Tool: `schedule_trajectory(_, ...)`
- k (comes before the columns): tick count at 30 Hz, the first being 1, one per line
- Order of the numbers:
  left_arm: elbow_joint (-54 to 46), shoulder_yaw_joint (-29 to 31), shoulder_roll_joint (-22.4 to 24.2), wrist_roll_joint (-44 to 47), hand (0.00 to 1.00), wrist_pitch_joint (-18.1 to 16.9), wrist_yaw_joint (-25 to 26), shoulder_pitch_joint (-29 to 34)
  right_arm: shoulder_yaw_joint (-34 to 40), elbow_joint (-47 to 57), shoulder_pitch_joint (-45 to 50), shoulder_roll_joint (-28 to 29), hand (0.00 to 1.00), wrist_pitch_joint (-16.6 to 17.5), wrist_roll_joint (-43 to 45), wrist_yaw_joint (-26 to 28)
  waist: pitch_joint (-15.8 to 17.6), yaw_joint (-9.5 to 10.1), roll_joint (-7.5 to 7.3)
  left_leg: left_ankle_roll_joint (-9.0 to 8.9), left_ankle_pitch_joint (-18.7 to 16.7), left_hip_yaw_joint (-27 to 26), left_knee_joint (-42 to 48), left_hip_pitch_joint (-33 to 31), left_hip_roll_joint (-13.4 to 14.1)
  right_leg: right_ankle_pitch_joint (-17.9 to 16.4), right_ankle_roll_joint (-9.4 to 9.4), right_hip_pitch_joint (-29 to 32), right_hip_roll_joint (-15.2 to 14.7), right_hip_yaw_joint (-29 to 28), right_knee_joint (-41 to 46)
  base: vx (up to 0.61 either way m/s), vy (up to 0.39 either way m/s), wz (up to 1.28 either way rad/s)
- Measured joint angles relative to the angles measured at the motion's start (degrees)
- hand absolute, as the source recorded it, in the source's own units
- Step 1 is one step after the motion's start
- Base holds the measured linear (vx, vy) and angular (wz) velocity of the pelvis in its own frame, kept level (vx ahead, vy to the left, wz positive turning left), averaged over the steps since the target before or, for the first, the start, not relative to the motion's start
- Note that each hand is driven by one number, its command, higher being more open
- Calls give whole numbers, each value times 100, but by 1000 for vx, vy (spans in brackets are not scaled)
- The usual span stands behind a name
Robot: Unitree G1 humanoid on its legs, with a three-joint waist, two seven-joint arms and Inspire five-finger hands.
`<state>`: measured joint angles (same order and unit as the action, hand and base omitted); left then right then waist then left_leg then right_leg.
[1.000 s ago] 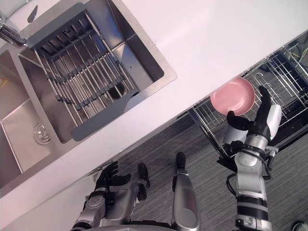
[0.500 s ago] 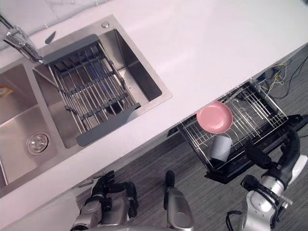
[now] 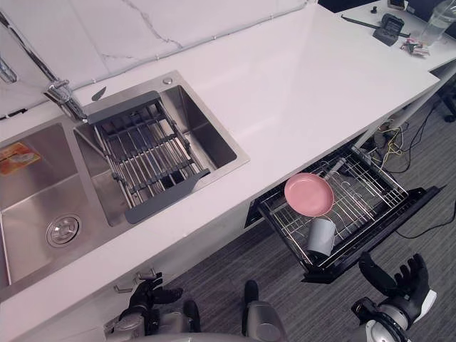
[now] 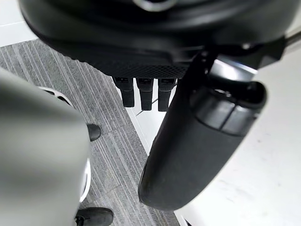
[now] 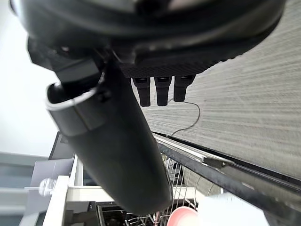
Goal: Walk over to the sink, pick up the cup, carry it to the dishwasher, place the cup inside the dishwasher, then close the dishwasher door
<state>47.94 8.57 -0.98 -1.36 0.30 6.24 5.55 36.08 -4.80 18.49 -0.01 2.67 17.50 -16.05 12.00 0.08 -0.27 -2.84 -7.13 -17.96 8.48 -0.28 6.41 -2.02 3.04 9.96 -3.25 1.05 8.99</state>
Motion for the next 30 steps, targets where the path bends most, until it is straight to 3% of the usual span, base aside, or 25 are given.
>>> schedule_trajectory(8,0,-5,-7,53,90,-51,137,56,-122,-389,-443,-63,90,23,599,46,30,12,39,-10,-142,-421,186,-129,62,-49,-68,394,80,-323,221,-10,9,-28)
schedule_trajectory(16,-14,-2,8,498,90,-50,266,-25,-497,-574,-1018,-371,90,67,1129,196,269,162,129,-77,-314,-847,385,-190,198,26,-109,658,189,-475,285,-2,-3,-28)
schedule_trajectory(30,-31,-250,-65,574,90,-238,245,-153,-926,-1059,-1806,-688,90,451,2430,294,528,245,171,-24,-199,-917,249,-329,115,407,2,689,144,-577,-55,0,3,-4)
